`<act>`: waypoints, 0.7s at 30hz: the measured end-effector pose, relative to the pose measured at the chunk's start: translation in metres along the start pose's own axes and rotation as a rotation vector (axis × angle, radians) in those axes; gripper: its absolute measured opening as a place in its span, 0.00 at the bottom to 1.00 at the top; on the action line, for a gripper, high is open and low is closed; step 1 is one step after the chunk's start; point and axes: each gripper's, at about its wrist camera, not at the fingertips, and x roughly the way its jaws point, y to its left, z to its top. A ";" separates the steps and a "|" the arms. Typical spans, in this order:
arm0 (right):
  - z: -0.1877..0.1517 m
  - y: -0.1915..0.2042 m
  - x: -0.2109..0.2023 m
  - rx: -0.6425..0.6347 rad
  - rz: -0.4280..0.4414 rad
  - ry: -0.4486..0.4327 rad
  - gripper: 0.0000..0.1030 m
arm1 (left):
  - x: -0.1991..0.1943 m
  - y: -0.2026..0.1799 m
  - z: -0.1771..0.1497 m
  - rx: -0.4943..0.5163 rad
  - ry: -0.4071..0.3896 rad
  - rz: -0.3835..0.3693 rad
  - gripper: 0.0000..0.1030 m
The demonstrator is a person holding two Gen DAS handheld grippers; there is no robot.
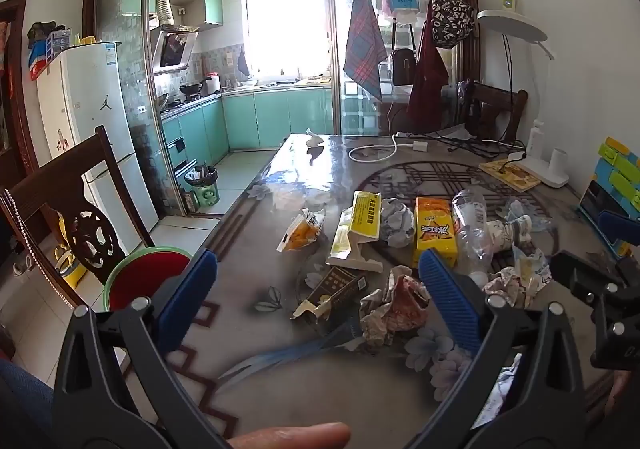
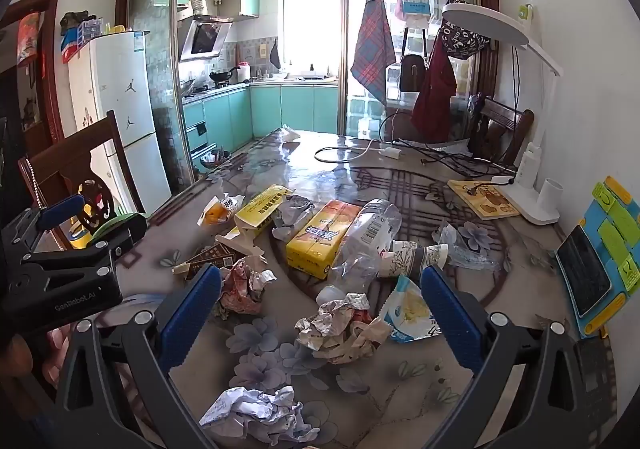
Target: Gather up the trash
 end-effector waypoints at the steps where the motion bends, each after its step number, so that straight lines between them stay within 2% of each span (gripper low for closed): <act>1: 0.000 0.000 0.000 -0.001 -0.001 0.000 0.94 | 0.000 0.000 0.000 0.000 0.001 0.000 0.97; 21: 0.000 0.000 0.000 -0.001 -0.001 0.003 0.94 | 0.004 0.002 -0.002 0.001 0.007 0.003 0.97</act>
